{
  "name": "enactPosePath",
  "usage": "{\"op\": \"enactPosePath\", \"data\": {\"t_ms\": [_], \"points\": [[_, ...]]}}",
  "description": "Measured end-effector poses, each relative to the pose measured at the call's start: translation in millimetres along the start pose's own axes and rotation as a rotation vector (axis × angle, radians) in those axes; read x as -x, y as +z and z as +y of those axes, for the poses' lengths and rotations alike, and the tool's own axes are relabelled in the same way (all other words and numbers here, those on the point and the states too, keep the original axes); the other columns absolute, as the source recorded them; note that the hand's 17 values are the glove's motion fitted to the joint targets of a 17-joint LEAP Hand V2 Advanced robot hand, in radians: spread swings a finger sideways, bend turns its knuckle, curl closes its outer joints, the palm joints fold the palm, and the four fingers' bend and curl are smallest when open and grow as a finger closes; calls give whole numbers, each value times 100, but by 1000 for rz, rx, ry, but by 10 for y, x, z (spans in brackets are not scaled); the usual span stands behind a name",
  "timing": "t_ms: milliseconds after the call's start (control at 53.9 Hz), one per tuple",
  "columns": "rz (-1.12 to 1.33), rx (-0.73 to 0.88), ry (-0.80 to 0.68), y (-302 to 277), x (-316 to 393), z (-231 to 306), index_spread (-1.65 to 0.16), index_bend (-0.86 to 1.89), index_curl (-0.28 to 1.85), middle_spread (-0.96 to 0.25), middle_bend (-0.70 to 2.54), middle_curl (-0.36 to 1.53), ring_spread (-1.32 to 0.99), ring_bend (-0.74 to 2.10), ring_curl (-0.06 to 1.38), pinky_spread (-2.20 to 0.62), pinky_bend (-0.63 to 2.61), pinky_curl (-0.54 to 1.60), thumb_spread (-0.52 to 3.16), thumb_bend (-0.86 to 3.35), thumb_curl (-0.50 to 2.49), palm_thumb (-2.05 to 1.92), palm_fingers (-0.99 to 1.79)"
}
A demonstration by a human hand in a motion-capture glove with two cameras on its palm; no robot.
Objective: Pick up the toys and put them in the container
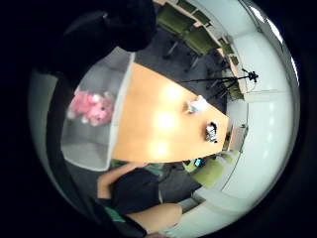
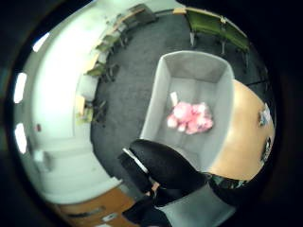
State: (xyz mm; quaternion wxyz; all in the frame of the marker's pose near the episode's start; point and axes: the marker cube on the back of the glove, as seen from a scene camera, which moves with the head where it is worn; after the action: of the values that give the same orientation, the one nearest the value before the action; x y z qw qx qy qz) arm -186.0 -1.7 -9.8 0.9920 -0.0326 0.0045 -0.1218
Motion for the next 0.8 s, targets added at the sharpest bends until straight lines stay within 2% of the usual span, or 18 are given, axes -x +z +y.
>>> {"op": "enactPosePath", "data": {"t_ms": [74,167,241,389,593,797], "points": [[26,-27,3,-19,-358,10,-32,11,37,-1,18,43,-5,51,27,-3,121,39,96,-10,34,-13,-20],[-5,-45,-128,-70,-921,113,-32,12,35,-2,17,41,-3,44,25,-1,118,37,95,-10,31,-12,-18],[68,-59,58,-53,-1480,41,-33,12,33,-2,16,40,-3,41,24,0,116,36,95,-9,29,-12,-17],[56,-86,172,110,-2494,46,-33,12,31,-4,16,38,-3,37,24,2,111,34,94,-9,26,-12,-14],[-55,-19,310,995,-3697,-15,-34,13,28,-5,14,34,-4,37,25,3,112,34,92,-9,23,-11,-12],[-63,86,345,2036,-4127,-47,-34,11,26,-4,12,30,-2,32,25,4,117,35,85,-10,22,-12,-18]]}}
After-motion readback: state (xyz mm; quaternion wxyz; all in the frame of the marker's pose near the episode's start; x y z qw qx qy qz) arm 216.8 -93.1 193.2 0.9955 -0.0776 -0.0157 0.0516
